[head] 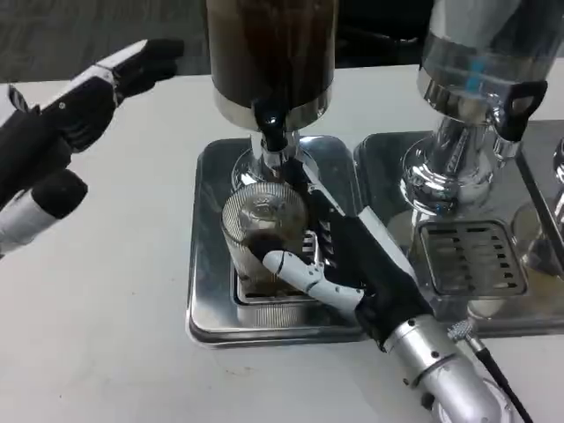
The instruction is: Grasp the cup under the faucet to collect the drink, then remove the cup.
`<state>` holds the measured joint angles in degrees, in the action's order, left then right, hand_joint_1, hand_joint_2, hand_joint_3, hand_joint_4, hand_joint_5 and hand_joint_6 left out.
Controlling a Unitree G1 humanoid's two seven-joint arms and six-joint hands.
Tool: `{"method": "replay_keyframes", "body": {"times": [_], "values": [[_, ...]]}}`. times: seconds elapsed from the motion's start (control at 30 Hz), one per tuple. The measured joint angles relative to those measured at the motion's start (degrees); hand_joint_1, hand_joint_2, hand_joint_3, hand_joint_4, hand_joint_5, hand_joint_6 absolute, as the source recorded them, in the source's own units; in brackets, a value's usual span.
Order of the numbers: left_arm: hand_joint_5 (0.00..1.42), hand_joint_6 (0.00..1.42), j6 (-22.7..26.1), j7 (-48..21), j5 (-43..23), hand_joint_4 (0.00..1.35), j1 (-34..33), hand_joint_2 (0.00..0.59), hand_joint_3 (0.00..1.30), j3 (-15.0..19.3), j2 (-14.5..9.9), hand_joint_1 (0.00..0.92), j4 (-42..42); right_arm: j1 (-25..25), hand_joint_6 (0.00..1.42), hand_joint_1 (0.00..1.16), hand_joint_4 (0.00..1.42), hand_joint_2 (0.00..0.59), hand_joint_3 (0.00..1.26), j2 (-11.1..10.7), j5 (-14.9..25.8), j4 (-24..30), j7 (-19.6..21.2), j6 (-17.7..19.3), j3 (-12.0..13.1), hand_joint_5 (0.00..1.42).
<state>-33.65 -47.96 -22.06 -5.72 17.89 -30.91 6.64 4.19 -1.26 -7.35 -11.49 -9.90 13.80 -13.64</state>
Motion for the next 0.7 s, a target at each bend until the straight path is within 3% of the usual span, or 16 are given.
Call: {"method": "replay_keyframes", "body": {"times": [0.13,0.37,0.7], "values": [[0.09,0.06,-0.02,0.51,0.00,0.07,1.94,0.054,0.15,1.44,-0.16,0.000,0.09,0.10,0.00,0.58,0.00,0.219,0.00,-0.62,-0.03,-0.79,-0.40,0.63,-0.15,0.00],[0.12,0.07,-0.02,1.28,0.01,0.11,5.34,0.072,0.17,2.57,-0.42,0.000,0.69,1.03,0.00,0.70,0.00,0.180,0.00,-1.50,-0.74,-2.12,-0.88,0.88,-1.14,0.00],[0.13,0.08,0.03,2.44,0.09,0.12,7.89,0.078,0.21,3.59,-0.56,0.000,0.73,2.19,0.00,0.72,0.00,0.182,0.00,-1.63,-2.81,-4.45,0.40,1.36,-1.30,0.00]]}}
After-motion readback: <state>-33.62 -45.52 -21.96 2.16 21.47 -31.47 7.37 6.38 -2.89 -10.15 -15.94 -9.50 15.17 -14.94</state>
